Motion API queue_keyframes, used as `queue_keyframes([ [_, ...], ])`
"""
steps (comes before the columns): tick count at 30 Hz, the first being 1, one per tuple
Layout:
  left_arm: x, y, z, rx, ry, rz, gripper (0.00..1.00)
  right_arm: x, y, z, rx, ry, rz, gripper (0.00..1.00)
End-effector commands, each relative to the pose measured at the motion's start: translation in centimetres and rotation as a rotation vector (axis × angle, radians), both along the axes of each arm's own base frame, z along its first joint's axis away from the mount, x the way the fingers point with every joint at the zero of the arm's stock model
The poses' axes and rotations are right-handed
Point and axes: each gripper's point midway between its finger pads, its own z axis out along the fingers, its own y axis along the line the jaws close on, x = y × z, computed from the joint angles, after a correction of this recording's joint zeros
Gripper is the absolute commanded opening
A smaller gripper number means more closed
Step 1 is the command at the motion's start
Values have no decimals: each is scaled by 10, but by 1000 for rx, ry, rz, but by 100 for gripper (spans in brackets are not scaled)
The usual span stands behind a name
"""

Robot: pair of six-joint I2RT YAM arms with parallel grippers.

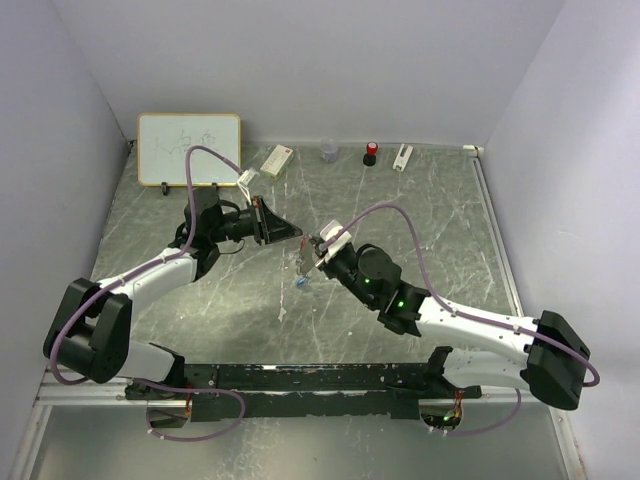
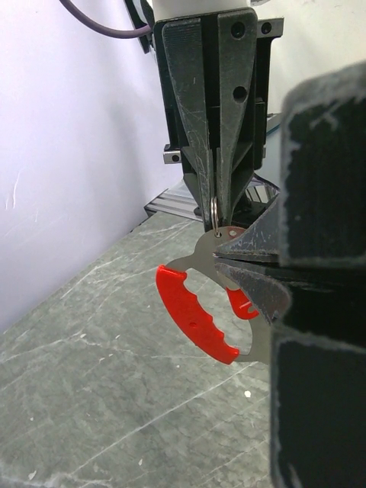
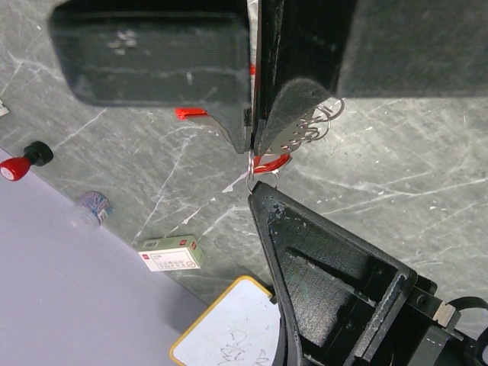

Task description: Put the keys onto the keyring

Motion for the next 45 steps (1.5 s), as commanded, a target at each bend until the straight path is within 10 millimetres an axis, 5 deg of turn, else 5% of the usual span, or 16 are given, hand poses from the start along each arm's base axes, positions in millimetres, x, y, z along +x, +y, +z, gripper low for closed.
queue_keyframes([
  [1, -1, -3, 12, -32, -28, -19, 7, 5, 5, 26, 53, -52, -16, 0],
  [45, -8, -5, 23, -111, -3, -45, 7, 12, 7, 13, 39, -41, -44, 0],
])
